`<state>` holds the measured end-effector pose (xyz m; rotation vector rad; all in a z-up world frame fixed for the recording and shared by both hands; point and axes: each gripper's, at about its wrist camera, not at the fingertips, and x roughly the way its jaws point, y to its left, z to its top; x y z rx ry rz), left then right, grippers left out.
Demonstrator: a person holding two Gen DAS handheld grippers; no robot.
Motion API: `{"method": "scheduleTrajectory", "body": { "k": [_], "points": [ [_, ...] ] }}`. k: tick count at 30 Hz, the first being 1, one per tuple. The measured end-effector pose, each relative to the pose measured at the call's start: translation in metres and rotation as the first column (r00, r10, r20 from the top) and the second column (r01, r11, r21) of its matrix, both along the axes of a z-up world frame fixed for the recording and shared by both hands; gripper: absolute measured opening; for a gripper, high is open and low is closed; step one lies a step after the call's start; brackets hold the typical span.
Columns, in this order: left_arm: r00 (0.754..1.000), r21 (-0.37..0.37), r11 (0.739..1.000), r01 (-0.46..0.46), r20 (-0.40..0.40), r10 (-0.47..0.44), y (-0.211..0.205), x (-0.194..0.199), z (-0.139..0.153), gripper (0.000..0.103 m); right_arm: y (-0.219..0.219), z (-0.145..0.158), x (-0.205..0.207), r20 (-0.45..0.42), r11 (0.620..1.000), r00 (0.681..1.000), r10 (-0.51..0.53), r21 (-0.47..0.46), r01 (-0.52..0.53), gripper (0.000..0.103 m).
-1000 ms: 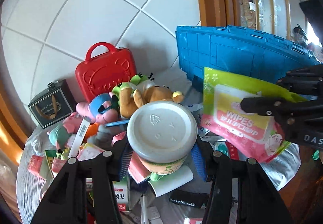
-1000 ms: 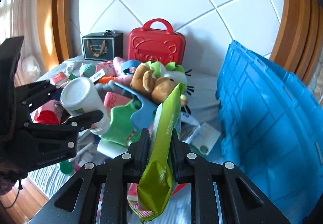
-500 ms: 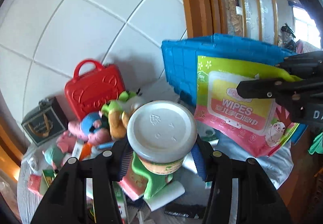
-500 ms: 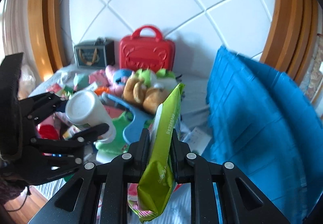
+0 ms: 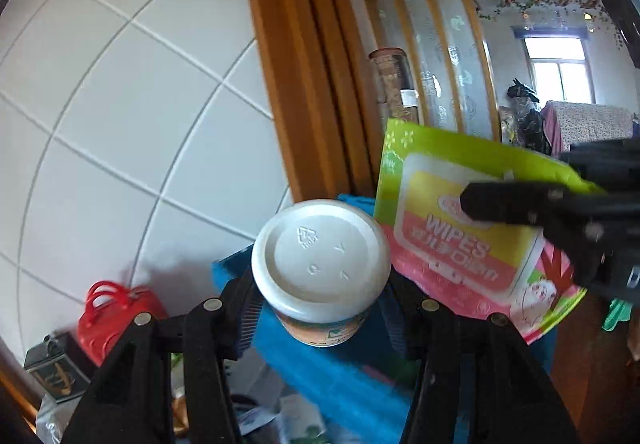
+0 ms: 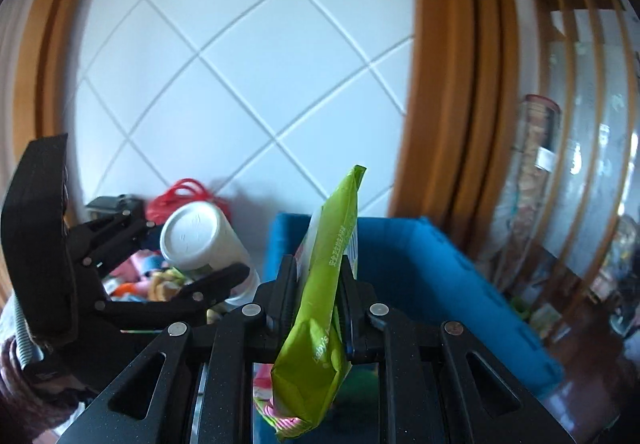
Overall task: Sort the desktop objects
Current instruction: 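Carry both items to the blue bin and open the left tool to drop the bottle, then open the right tool to drop the wipes pack into the bin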
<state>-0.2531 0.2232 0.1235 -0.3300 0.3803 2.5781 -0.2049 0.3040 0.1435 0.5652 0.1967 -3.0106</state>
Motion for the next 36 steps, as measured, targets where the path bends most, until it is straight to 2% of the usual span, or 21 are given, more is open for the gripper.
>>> {"method": "scheduleTrajectory", "body": {
  "k": [6,7,10,12,13,14,16,18,22,28,36],
  "points": [
    [0.999,-0.041,0.999,-0.019,0.044,0.021,0.084,-0.04,0.0,0.052,0.087,-0.014,-0.033,0.052,0.995,0.995,-0.08,-0.054,0.083,0.019],
    [0.998,-0.048,0.998,-0.042,0.041,0.044,0.093,-0.046,0.0,0.056,0.099,-0.017,-0.038,0.064,0.993,0.994,-0.088,-0.069,0.092,0.019],
    [0.996,-0.04,0.995,-0.091,0.007,0.091,0.105,-0.05,0.001,0.103,0.137,-0.02,-0.049,0.088,0.983,0.989,-0.115,-0.136,0.126,0.023],
    [0.997,-0.03,0.997,-0.075,-0.004,0.075,0.111,-0.048,0.002,0.103,0.154,-0.019,-0.051,0.088,0.975,0.989,-0.115,-0.178,0.129,0.051],
    [0.997,-0.037,0.996,-0.076,-0.002,0.076,0.115,-0.05,0.002,0.103,0.16,-0.018,-0.051,0.08,0.973,0.99,-0.118,-0.188,0.131,0.078],
    [0.996,-0.049,0.995,-0.087,0.001,0.087,0.118,-0.054,0.001,0.103,0.162,-0.016,-0.048,0.055,0.974,0.99,-0.13,-0.18,0.138,0.088],
    [0.991,-0.074,0.989,-0.131,-0.005,0.131,0.122,-0.054,-0.003,0.103,0.16,-0.014,-0.043,0.037,0.976,0.987,-0.157,-0.145,0.161,0.088],
    [0.988,-0.077,0.985,-0.152,-0.013,0.152,0.123,-0.052,-0.006,0.103,0.16,-0.014,-0.041,0.038,0.974,0.985,-0.166,-0.149,0.17,0.088],
    [0.985,-0.042,0.984,-0.172,-0.002,0.172,0.111,-0.046,-0.007,0.103,0.161,-0.017,-0.027,0.02,0.972,0.981,-0.192,-0.135,0.193,0.089],
    [0.979,-0.051,0.978,-0.201,-0.022,0.201,0.103,-0.033,-0.013,0.103,0.17,-0.029,-0.016,0.02,0.968,0.981,-0.194,-0.157,0.195,0.092],
    [0.968,-0.013,0.968,-0.25,-0.013,0.25,0.082,-0.018,-0.018,0.103,0.165,-0.043,-0.007,0.045,0.966,0.983,-0.176,-0.183,0.181,0.092]
  ]
}}
